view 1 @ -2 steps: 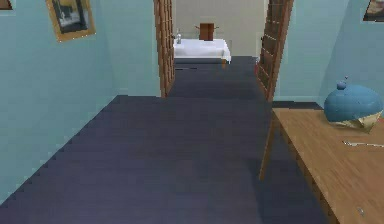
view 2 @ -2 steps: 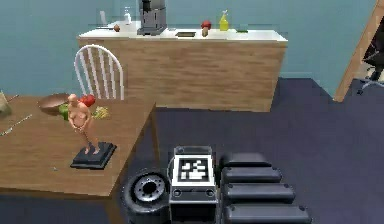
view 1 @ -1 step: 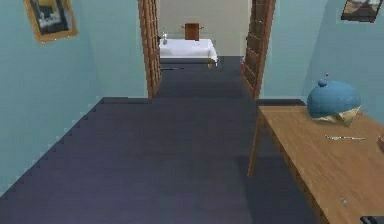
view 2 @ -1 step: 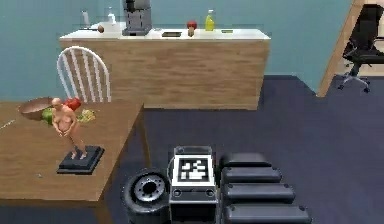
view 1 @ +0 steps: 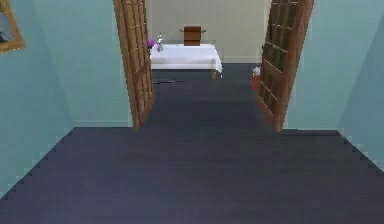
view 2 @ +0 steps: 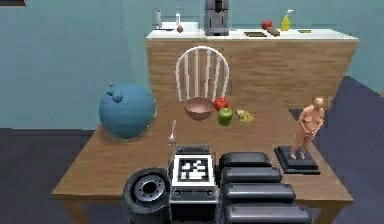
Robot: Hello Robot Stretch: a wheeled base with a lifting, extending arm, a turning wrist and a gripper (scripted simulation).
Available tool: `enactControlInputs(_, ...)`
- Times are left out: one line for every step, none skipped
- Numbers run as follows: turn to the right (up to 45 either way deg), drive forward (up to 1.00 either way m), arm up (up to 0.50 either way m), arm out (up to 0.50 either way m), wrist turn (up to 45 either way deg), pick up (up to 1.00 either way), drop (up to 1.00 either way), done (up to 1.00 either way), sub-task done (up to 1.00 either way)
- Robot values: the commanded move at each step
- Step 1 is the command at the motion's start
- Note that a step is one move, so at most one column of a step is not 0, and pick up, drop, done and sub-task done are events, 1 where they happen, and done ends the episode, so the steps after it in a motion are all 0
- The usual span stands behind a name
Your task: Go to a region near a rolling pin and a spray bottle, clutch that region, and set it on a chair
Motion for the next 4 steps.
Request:
enactControlInputs(0.0,0.65,0.00,0.00,0.0,0.00,0.00,0.00,0.00)
enactControlInputs(12.0,0.00,0.00,0.00,0.0,0.00,0.00,0.00,0.00)
enactControlInputs(0.0,1.00,0.00,0.00,0.0,0.00,0.00,0.00,0.00)
enactControlInputs(0.0,1.00,0.00,0.00,0.0,0.00,0.00,0.00,0.00)
